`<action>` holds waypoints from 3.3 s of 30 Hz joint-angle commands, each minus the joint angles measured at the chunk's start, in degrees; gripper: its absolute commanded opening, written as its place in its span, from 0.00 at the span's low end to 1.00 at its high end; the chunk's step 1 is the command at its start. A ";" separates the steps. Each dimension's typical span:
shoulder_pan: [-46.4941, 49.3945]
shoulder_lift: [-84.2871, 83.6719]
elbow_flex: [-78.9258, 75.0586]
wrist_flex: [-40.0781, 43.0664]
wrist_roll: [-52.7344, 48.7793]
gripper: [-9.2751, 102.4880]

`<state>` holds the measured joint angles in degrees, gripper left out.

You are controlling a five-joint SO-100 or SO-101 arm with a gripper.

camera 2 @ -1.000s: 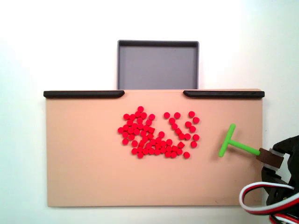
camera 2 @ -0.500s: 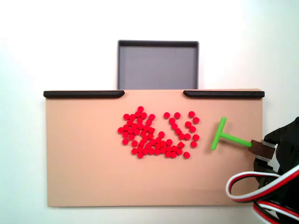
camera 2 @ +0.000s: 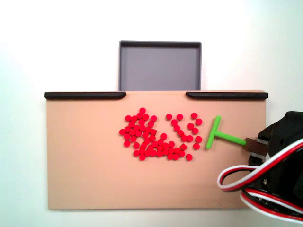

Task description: Push granules from right to the grey container

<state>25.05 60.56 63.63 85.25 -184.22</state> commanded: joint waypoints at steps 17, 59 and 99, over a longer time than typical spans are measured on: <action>-0.09 -0.35 -1.85 -0.18 -32.61 0.08; -1.67 -1.58 -1.93 -0.18 -26.02 0.08; -3.25 -0.97 -1.85 -0.18 -15.91 0.08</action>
<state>22.24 58.71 63.02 84.99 -184.22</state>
